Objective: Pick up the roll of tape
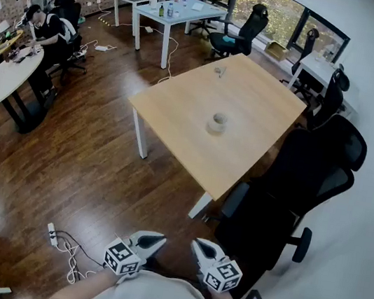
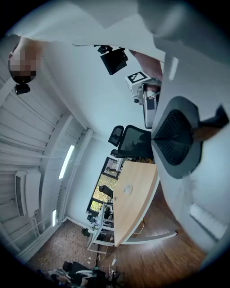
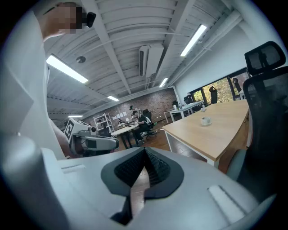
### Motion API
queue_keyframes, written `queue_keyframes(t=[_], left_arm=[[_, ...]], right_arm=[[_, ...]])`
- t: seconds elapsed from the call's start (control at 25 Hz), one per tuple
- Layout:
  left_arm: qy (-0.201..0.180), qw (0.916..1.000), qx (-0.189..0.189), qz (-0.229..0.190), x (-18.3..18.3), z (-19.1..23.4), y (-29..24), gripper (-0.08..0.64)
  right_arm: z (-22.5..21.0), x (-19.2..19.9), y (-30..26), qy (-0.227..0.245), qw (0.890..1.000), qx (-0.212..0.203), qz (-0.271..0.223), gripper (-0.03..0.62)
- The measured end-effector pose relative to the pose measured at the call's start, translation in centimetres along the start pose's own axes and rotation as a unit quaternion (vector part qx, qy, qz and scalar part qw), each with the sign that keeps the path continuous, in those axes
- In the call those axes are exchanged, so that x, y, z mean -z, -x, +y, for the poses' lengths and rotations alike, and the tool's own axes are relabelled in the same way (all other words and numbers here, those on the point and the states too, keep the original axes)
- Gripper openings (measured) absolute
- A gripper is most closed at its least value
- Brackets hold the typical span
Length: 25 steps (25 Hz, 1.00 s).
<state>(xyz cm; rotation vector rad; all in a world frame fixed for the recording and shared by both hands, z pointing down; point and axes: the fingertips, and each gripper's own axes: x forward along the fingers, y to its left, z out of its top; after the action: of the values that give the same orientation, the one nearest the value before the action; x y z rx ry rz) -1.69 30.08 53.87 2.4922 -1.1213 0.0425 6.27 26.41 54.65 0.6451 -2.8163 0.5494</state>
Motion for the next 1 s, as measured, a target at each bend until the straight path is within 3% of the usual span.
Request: queue_keyframes(t=[0.24,0.44,0.84,1.0], left_arm=[[0.009,1.0,0.0,-0.002,-1.0,5.8,3.1,0.005],[-0.015,0.9996,0.021,0.007,-1.5,8.8,4.1,0.005],[0.011,0.9994,0.024,-0.022,-2.5,14.6,6.2,0.005],[0.02,0.9994,0.019,-0.019,-2.8,16.2,5.2,0.005]], right_arm=[[1.0,-1.3,-5.2,-0.016,1.0,0.019,-0.008,0.007],[1.5,-2.8,-9.3,0.004,1.0,0.028,0.003,0.006],[0.6,-6.3,-13.4,0.016,0.999,0.032,-0.036,0.007],[-0.6,-6.2,-14.6,-0.009,0.999,0.031,-0.041,0.008]])
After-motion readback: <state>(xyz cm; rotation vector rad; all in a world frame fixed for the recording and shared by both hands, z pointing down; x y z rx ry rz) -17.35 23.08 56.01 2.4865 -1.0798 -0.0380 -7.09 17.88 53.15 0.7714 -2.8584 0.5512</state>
